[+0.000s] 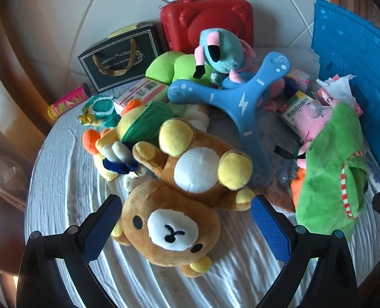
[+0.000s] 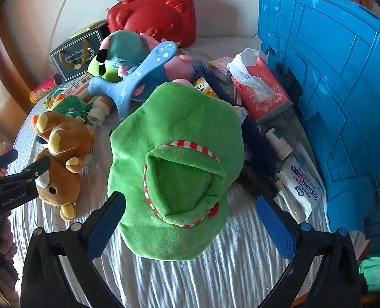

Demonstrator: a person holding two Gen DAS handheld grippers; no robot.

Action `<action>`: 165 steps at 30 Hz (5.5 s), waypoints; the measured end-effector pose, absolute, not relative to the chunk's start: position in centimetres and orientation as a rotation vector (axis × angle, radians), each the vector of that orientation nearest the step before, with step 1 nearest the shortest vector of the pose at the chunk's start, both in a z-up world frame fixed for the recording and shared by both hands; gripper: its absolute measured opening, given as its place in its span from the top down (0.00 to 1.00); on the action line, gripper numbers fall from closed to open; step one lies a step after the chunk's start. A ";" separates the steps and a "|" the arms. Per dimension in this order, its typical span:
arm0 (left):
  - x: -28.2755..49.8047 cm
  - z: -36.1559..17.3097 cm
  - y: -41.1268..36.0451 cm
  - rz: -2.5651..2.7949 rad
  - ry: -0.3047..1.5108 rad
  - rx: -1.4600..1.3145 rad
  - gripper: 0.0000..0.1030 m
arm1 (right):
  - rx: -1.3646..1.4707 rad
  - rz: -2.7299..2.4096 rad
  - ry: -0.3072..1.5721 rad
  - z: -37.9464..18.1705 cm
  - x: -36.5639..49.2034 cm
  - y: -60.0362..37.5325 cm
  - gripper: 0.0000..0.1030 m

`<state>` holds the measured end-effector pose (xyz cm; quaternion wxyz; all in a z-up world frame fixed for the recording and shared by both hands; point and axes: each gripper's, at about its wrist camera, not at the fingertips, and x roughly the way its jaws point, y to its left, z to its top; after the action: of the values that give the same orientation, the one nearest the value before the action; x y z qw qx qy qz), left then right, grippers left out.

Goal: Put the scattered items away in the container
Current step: 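Grasp the brown bear plush with the left tool while the right tool grasps the green plush hat, then lift the brown bear and green plush and carry both over the blue box, then open both tools to drop the bear and green plush into the blue box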

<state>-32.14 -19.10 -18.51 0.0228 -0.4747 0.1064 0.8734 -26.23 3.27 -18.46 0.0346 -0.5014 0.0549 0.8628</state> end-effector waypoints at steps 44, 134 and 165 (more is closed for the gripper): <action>-36.4 -16.7 -18.1 2.580 0.305 -1.342 0.23 | -1.466 2.663 0.230 -19.6 -31.0 0.6 0.62; -24.5 7.9 39.6 2.862 0.195 -0.783 0.00 | -0.862 3.074 -0.064 5.6 -21.6 54.3 0.46; -20.8 6.8 34.0 2.919 0.105 -0.812 0.00 | -0.792 3.075 -0.054 6.3 -18.4 52.2 0.00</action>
<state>-20.75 34.02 6.84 0.0547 -0.2674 0.0346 0.9614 -18.41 52.19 6.35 -0.0169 -0.2493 -0.0170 0.9681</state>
